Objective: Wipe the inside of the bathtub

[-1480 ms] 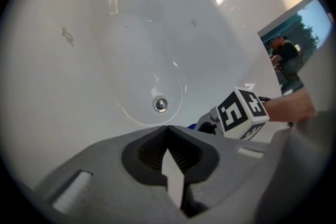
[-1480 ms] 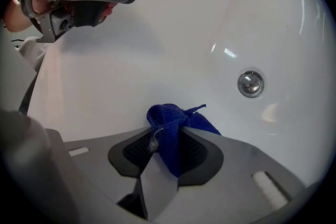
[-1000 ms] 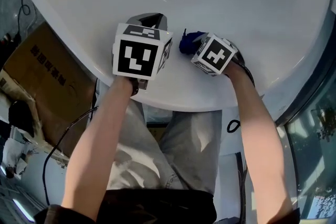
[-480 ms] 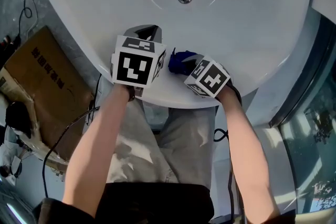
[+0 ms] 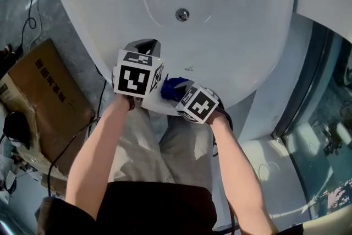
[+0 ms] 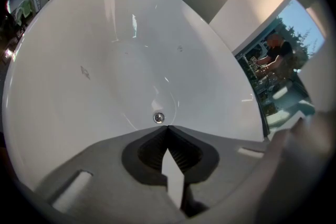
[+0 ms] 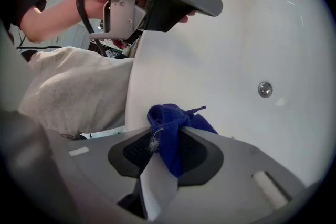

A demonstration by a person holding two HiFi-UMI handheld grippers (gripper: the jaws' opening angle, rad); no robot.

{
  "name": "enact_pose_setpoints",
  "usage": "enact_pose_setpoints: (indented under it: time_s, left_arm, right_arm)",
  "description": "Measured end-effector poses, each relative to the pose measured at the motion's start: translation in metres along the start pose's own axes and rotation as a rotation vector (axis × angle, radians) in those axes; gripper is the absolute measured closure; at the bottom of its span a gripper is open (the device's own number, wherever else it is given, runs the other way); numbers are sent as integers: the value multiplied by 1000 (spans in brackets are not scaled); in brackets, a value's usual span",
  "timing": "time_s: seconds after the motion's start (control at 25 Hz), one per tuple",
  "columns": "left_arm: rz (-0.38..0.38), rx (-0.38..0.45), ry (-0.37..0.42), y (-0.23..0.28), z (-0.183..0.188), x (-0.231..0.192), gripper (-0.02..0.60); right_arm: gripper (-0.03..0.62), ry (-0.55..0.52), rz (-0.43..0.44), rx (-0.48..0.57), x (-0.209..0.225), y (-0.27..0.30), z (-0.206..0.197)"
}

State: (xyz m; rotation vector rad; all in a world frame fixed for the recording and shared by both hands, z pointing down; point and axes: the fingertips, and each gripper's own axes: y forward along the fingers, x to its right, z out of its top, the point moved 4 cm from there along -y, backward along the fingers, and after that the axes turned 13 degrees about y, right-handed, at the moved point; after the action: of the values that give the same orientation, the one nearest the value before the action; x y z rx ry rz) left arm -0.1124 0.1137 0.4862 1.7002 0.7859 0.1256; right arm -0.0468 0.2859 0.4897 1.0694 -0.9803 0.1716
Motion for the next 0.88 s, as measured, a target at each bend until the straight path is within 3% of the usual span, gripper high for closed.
enact_pose_setpoints:
  time_s: [0.56,0.88]
  left_arm:
    - [45,66,45,-71,57,-3,578]
    - [116,164,62,-130,104,-9,578]
  right_arm:
    - [470,50,36,36,-57,-33,7]
    - [470,42,-18,250,-78,-103,53]
